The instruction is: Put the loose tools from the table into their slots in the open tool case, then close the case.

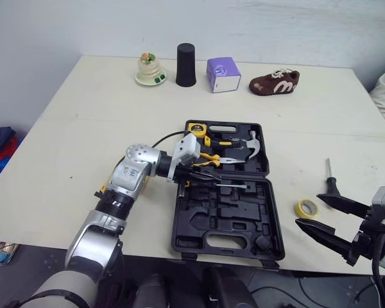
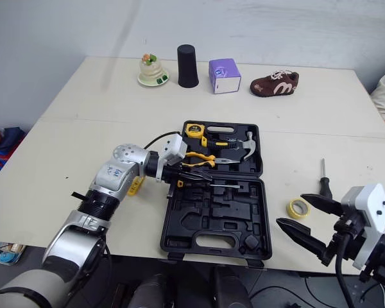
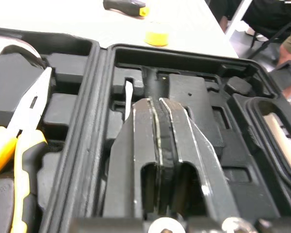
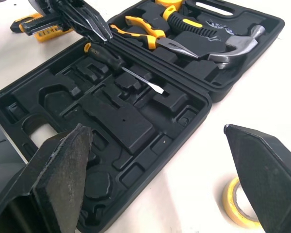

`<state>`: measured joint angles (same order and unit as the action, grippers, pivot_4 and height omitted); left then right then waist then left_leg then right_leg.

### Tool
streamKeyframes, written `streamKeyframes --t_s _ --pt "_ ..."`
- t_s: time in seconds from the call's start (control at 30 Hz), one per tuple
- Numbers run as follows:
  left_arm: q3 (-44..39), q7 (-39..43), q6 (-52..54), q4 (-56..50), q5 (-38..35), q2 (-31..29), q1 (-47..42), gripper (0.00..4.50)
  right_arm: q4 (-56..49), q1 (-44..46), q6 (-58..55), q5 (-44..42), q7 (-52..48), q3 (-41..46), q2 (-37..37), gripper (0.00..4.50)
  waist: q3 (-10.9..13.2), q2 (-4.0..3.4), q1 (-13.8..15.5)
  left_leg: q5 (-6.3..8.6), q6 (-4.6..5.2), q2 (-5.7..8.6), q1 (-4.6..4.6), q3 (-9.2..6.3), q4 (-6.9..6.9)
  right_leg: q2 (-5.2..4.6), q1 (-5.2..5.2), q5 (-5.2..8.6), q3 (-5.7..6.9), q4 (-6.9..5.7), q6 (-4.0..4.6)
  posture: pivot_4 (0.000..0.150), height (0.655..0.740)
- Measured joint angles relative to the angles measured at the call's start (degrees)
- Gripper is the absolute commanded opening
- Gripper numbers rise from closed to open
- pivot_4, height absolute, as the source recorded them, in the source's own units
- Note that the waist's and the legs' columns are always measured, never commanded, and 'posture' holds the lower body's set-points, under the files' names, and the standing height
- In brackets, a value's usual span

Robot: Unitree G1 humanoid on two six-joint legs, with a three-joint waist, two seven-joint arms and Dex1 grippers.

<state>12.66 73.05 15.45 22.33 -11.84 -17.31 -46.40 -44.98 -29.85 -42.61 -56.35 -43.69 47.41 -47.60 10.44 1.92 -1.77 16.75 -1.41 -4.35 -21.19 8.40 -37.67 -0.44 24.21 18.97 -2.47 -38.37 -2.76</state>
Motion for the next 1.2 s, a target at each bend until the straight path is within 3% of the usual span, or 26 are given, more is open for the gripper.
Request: streamKeyframes --t_s 0.43,0.53,0.67,0.73,0.9,1.03,1.13,1.2 --pt "-0.46 -0.14 -0.28 0.39 -0.11 -0.07 0.03 0.02 -0.04 -0.65 -0.02 -0.04 -0.06 0.00 0.01 4.50 0.00 0.00 0.00 0.00 0.00 0.00 0.00 0.00 0.00 0.00 0.00 0.00 0.00 0.01 -0.01 0.150 0.7339" --pt "5.12 -4.63 -0.63 3.51 7.09 -1.92 0.18 0.02 0.00 -0.69 -0.02 0.04 -0.07 -0.18 0.13 4.50 -0.03 0.04 -0.11 0.01 0.00 0.03 0.13 -0.02 0.08 0.00 -0.11 0.01 -0.01 0.07 -0.01 0.150 0.7339" --pt "11.06 -6.94 -3.87 0.90 13.55 -4.43 0.51 0.02 -0.07 -0.41 -0.01 0.37 -0.07 -1.97 0.04 4.50 -1.39 0.49 -0.31 0.60 0.28 -0.16 1.43 -0.05 0.70 0.06 -1.82 0.14 0.11 0.92 0.03 0.150 0.7339" --pt "10.82 -8.54 -2.66 0.02 13.77 -4.28 2.14 0.02 -0.07 -0.39 -0.01 0.38 -0.07 -1.97 0.04 4.50 -1.69 0.43 -0.71 1.01 0.43 -0.22 2.25 -0.02 0.69 0.00 -2.70 0.49 0.11 1.06 0.02 0.150 0.7339" --pt "9.28 -8.39 0.75 -1.79 12.83 -3.97 2.91 0.02 0.02 -0.52 -0.03 0.41 -0.53 -1.98 0.04 4.50 -2.11 0.20 -0.93 1.06 0.41 -0.22 2.22 -0.04 0.73 0.01 -2.67 0.55 0.11 1.07 0.03 0.150 0.7339" --pt "6.54 -5.69 3.68 -2.86 7.98 -3.51 4.22 0.02 0.46 -0.16 -0.02 0.74 -0.62 -1.97 0.02 4.50 -2.14 0.10 -0.99 1.11 0.37 -0.22 2.04 -0.05 0.76 0.01 -2.48 0.55 0.13 1.04 0.03 0.150 0.7339" --pt "3.46 -3.08 10.43 -4.51 2.09 -3.63 4.98 0.80 0.78 0.12 -0.01 0.77 -0.66 -1.92 0.01 4.50 -1.88 0.20 -1.02 1.11 0.37 -0.22 1.81 -0.05 0.64 0.00 -1.98 0.54 0.13 0.92 0.00 0.150 0.7339" --pt "-0.61 -1.19 16.54 -8.24 -3.68 -5.80 5.07 1.57 1.37 -0.24 -0.02 1.02 -1.16 -1.50 -0.11 4.50 -1.71 0.24 -1.09 1.04 0.28 -0.22 1.11 -0.05 0.51 0.01 -1.38 0.52 0.13 0.72 -0.04 0.150 0.7339"
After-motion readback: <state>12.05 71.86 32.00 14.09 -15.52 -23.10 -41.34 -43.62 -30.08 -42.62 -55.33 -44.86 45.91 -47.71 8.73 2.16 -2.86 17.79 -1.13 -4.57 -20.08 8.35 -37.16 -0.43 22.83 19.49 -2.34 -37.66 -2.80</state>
